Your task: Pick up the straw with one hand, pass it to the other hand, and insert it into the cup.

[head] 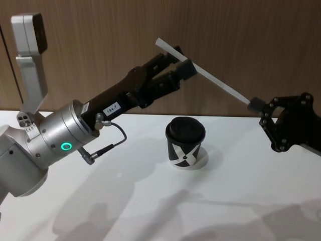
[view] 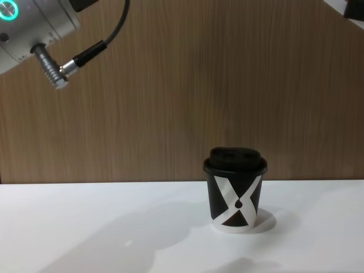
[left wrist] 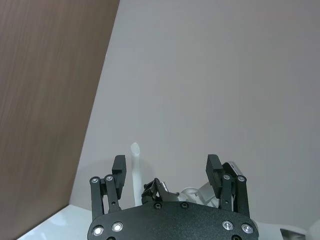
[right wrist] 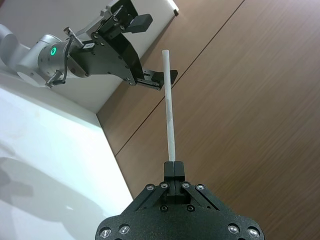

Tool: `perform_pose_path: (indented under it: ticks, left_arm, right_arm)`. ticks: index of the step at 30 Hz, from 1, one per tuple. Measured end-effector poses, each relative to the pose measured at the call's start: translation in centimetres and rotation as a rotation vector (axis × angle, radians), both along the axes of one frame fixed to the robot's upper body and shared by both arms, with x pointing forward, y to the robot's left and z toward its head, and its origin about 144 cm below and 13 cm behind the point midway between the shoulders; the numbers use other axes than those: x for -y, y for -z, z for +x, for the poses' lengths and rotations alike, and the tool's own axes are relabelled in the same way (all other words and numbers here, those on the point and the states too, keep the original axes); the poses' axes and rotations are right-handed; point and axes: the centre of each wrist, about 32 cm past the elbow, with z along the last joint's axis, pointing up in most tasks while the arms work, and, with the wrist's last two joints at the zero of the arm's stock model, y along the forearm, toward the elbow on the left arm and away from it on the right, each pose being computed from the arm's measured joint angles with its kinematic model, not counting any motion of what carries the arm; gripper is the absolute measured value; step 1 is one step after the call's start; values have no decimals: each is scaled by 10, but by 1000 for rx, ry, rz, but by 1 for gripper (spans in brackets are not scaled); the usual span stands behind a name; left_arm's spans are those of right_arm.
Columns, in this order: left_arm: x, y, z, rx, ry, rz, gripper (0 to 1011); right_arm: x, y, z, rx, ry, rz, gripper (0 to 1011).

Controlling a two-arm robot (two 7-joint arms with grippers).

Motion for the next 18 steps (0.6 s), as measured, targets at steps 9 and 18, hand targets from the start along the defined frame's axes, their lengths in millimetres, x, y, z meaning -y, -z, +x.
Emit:
perform_pose_path:
  ticks: [9, 18]
  left_arm:
    - [3, 1, 2, -5, 3, -7, 1003]
    - [4, 1, 3, -6, 0, -13, 867]
  right_arm:
    - [0, 0, 0, 0, 0, 0, 0]
    - [0, 0, 0, 0, 0, 0, 0]
